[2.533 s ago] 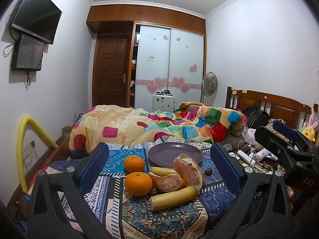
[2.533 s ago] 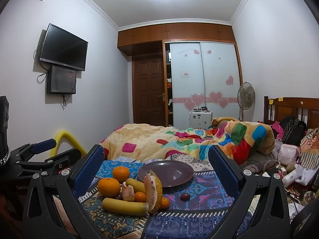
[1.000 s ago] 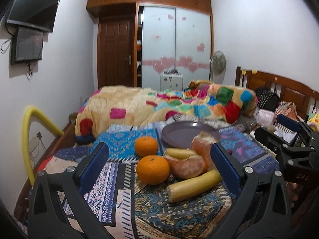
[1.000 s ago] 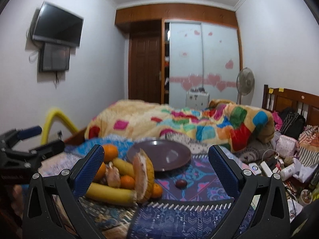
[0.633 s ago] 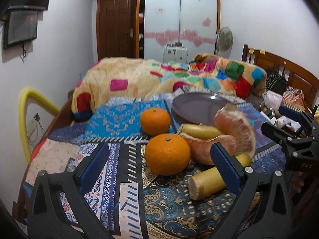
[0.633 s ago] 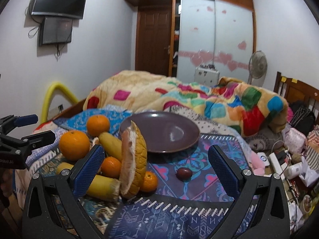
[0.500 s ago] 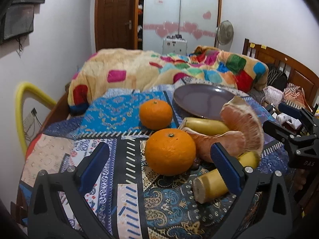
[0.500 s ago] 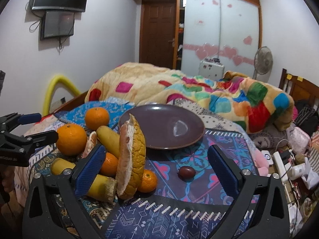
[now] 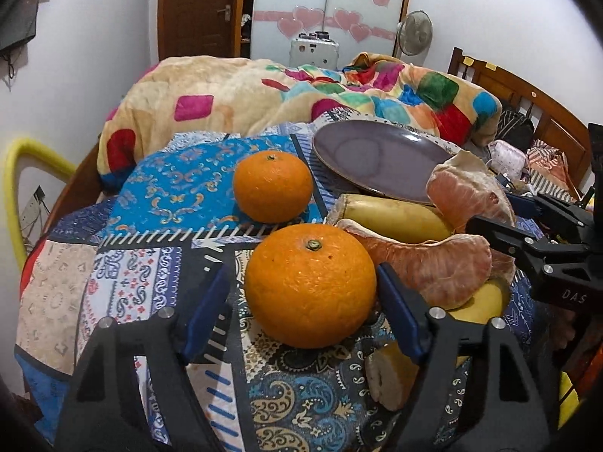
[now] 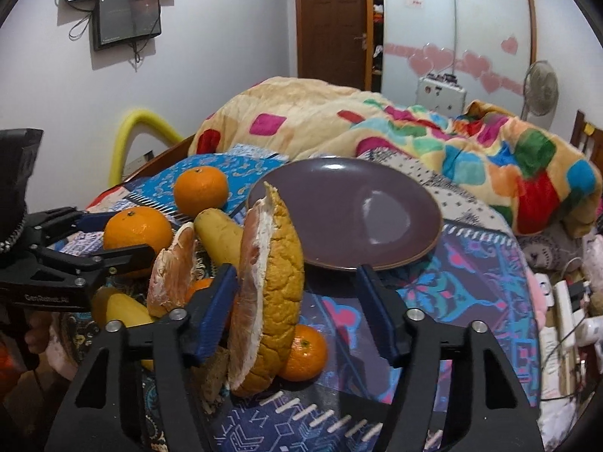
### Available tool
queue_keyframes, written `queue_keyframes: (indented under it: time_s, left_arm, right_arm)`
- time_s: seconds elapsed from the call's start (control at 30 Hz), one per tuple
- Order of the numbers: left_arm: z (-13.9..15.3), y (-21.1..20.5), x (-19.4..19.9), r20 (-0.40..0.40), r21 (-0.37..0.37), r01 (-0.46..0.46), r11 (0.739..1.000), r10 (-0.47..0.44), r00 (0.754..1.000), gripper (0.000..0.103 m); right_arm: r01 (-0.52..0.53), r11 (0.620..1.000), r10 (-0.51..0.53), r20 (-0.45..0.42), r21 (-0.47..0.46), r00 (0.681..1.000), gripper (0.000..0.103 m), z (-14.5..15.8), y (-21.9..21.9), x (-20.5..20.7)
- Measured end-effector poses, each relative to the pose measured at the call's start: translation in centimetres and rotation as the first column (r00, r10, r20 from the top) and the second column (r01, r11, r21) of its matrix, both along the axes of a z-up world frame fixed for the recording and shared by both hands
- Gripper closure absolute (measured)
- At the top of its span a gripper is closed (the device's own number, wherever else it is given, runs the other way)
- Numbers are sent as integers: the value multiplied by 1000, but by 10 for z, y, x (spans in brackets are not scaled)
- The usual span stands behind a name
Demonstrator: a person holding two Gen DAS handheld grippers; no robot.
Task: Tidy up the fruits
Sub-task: 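Grasp a large orange with the left gripper while the right gripper grasps a pomelo segment, then set the orange on the brown plate with the left gripper while the right lowers the pomelo segment onto it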
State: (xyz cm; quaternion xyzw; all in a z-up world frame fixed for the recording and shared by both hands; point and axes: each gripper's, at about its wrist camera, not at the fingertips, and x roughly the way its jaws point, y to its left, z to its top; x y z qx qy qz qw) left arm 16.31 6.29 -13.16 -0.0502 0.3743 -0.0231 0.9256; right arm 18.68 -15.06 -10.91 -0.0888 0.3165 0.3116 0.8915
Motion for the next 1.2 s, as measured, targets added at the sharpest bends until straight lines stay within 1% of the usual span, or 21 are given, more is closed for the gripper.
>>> queue_keyframes:
  time_s: [0.03,0.07,0.1,0.13,0.17,0.3,0.43,0.57,0.7,0.97,1.2]
  left_arm:
    - [-1,0,1,-4,-8,7,1000,-8,1000,31]
    - [-3,-1,3,-9,-16,15,1000,-15,1000,33]
    - [-3,-1,3,-10,-15,14,1000,-15,1000,34]
    - [-3,-2,3,-8,-11,13,1000,-13,1000,34]
    - [-2,-3,3,-7,-8,13,1000,-13,1000,34]
    - [-1,-3,4,-13,-7,9,1000,-9,1000,35]
    - [2,-2,4,-22,0,1,1000,-1,1000,35]
    - [7,-1,2,-13,14,-7,1000,8,1000,35]
    - [19,-1,-1,14,24,-16,1000,16,1000,35]
    - [52,-8,1,82,48,-7,999,3,997,35]
    - [70,-18,22,116,66,6,998,-13,993,35]
  right_arm:
    - [-10,1000,10,-11,11,1000,52,0,0,0]
    - [-20,1000,21,-19,22,1000,57,0,0,0]
    - [-30,999,31,-28,30,999,60,0,0,0]
    - [-46,998,48,-38,39,998,67,0,1,-1]
    - [-55,998,56,-41,40,998,72,1,2,0]
    - [-60,998,60,-25,23,998,74,2,7,-4]
    - [-57,997,58,-30,44,998,79,8,3,-3]
    - [-47,998,48,-16,51,999,80,15,-2,-3]
    - [-33,997,33,1,66,999,80,25,-8,-5]
    - [18,995,-23,55,99,998,80,51,-25,1]
    - [68,991,-80,102,119,991,80,70,-40,18]
